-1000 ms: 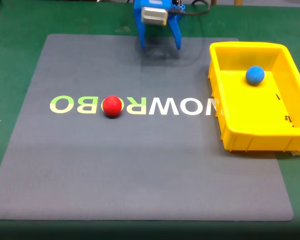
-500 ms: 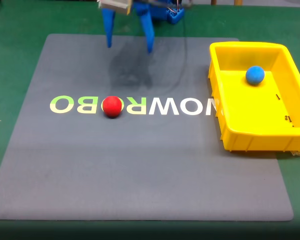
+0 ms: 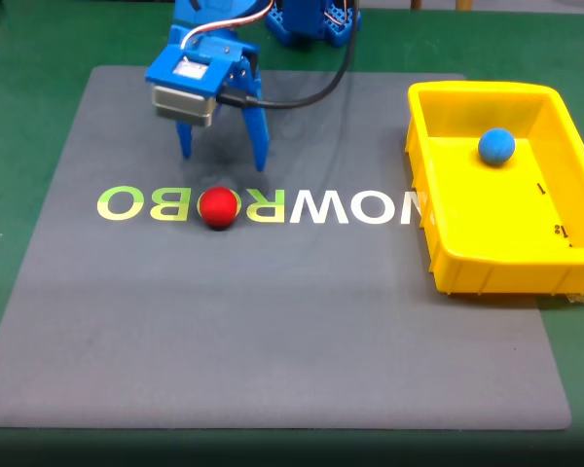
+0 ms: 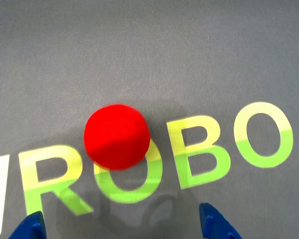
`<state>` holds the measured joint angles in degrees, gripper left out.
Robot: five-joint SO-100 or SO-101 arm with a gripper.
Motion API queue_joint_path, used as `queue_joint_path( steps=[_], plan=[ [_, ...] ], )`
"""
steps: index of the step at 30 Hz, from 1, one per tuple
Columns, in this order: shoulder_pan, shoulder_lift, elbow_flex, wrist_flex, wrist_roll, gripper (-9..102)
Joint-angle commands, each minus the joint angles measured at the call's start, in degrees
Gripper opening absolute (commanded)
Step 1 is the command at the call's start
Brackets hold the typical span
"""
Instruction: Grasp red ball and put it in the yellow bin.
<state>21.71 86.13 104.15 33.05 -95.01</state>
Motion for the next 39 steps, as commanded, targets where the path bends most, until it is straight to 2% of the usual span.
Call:
queue_joint_path(
  steps=[1, 23, 39],
  plan=[
    [1.1, -1.5, -6.4, -1.5, 0.7, 35],
    [-2.8, -18.0, -20.6, -1.5, 2.5, 33],
    [-3.5, -19.9, -20.9, -3.0, 2.5, 30]
  ],
)
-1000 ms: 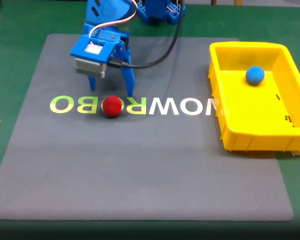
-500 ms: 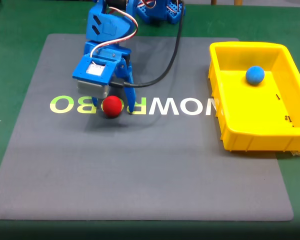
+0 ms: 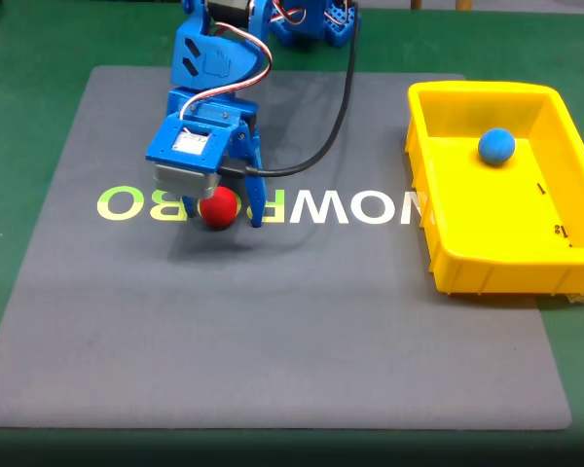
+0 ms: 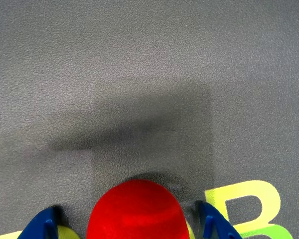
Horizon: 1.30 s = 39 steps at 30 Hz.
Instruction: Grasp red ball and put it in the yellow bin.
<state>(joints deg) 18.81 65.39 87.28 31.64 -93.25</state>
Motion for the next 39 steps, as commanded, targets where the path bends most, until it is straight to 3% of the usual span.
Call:
queue_joint_path(
  steps=[1, 13, 22, 29, 39],
  plan=[
    [-0.6, 0.9, -4.0, -1.7, 0.8, 29],
    [-0.3, 0.2, -4.0, -1.6, -0.4, 0],
    [-0.6, 1.7, -4.2, -1.7, 0.4, 0],
    [-2.5, 14.2, -3.8, -0.1, 2.5, 0],
    [-17.0, 29.8, -3.5, -0.1, 8.1, 0]
  ],
)
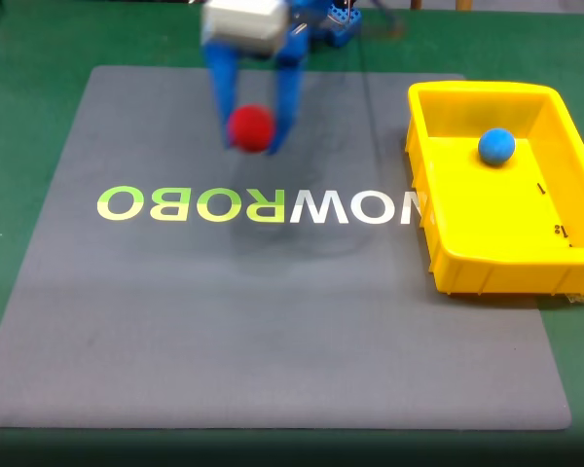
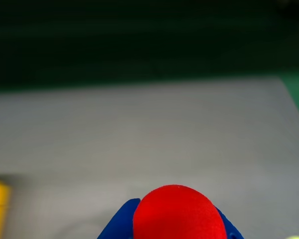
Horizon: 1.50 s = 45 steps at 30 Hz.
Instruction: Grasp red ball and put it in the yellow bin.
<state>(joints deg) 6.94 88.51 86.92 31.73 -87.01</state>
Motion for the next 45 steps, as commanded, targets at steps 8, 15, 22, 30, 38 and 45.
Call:
queue_joint_path(
  steps=[8, 15, 22, 30, 38, 45],
  plan=[
    [-22.5, 10.6, -2.9, -0.1, 6.0, 0],
    [-34.6, 9.2, 1.5, -0.4, 7.2, 0],
    [-37.2, 7.4, 2.1, -0.8, 8.9, 0],
    [-35.9, 6.9, 2.1, -0.8, 8.9, 0],
    [-33.9, 6.9, 2.1, -0.3, 9.6, 15],
    [-32.1, 7.6, 2.1, -0.3, 11.8, 33]
  ],
)
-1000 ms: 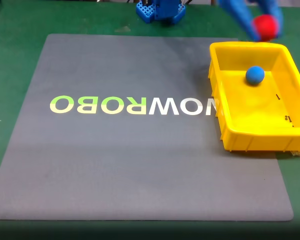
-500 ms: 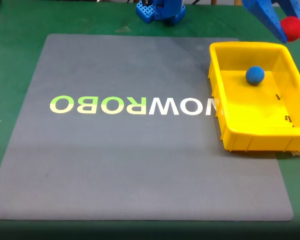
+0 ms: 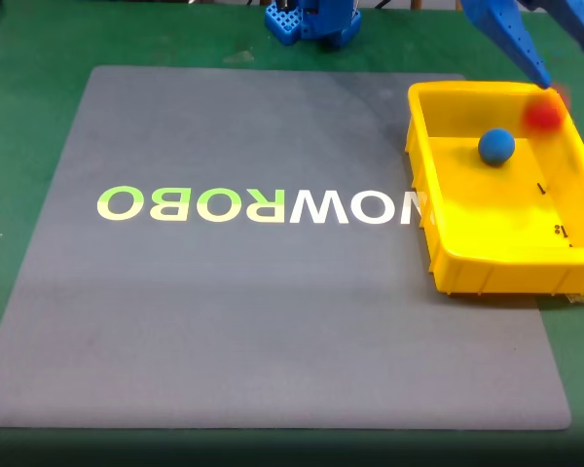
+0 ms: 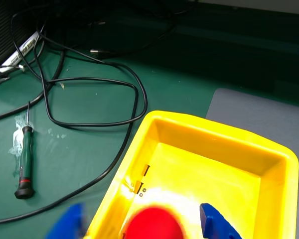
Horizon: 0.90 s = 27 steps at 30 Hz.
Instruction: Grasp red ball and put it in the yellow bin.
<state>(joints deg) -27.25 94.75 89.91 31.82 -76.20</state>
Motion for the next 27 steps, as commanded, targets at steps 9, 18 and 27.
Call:
queue_joint_path(
  steps=[9, 18, 27],
  plan=[
    [3.1, 2.7, -0.9, 0.0, 1.9, 35],
    [4.6, 15.8, 9.6, 4.9, 0.4, 27],
    [17.0, 48.6, 39.9, 11.4, -6.5, 0]
  ],
)
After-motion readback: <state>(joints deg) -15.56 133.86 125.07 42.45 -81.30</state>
